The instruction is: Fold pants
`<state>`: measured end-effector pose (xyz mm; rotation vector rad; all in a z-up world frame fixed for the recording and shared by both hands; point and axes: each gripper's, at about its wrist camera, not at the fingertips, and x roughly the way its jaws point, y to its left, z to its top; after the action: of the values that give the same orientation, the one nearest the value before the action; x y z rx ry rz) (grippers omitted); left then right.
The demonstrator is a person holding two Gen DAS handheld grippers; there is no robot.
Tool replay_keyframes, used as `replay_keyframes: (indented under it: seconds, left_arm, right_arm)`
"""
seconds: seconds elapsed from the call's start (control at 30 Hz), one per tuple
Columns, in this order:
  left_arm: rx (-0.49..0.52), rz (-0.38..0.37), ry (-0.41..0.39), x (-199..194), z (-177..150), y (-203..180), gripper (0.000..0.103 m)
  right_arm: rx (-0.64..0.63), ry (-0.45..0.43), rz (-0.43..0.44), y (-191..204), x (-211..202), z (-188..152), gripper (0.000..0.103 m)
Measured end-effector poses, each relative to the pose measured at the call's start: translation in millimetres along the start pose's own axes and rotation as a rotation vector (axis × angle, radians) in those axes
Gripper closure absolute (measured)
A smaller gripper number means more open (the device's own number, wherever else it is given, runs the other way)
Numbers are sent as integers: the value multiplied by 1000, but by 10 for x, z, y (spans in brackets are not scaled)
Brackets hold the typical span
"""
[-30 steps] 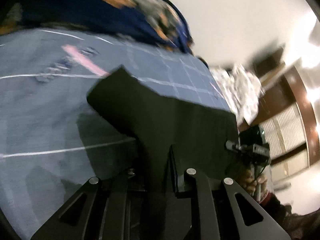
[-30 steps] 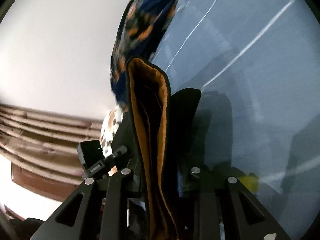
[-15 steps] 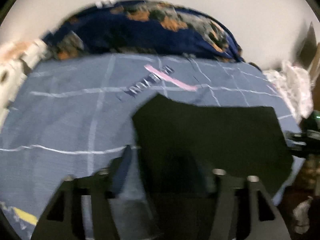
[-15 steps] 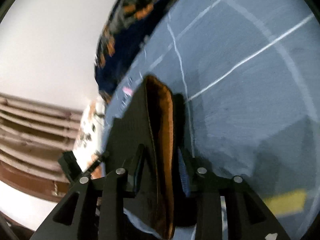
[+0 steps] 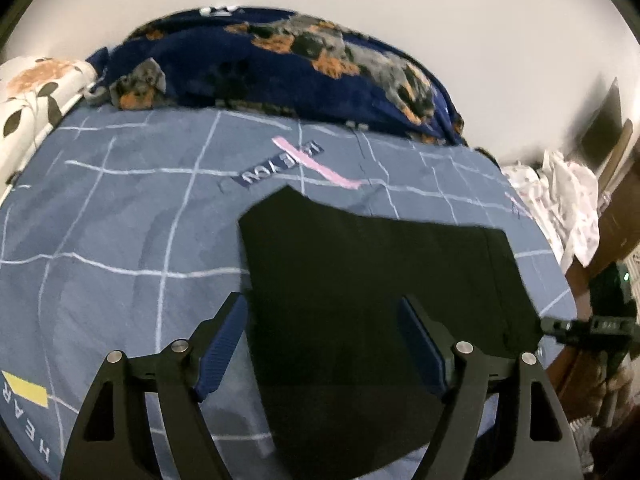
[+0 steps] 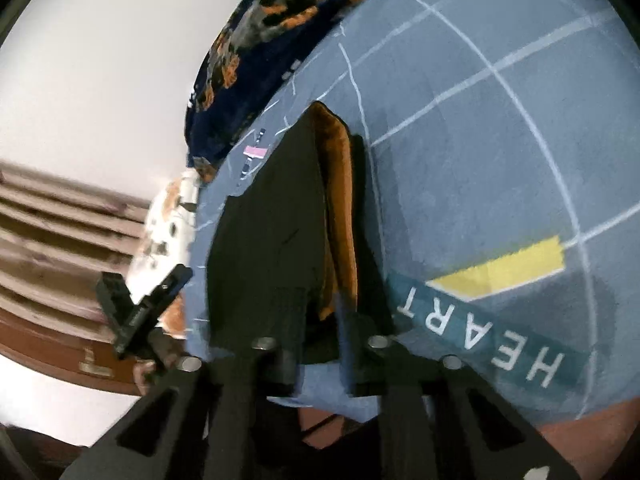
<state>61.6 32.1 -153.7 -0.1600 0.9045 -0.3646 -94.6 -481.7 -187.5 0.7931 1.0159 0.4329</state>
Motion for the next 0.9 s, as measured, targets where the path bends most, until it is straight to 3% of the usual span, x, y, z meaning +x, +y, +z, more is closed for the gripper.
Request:
replay_keyframes:
  seconds: [0.23, 0.4, 0.5, 0.7, 0.77, 0.9]
  left_arm:
    - [47, -17, -2, -47, -32, -166, 25]
    - [107, -20, 8, 21, -113, -294, 19]
    - [137, 4, 66, 176, -200, -324, 19]
    - [125, 16, 117, 362, -329, -237, 19]
    - [116, 9, 119, 385, -351, -212, 19]
    - [121, 9, 118, 392, -373, -204, 18]
  right_arm:
    - [-1, -22, 101, 304, -142, -78, 91]
    - [128, 9, 61, -105, -45, -307, 94]
    - [190, 26, 61, -276, 53, -393, 94]
    - [123, 12, 16, -144, 32, -360, 93]
    - [119, -10, 6, -96, -11, -345, 89]
    - [86, -41, -74, -19, -89, -303, 86]
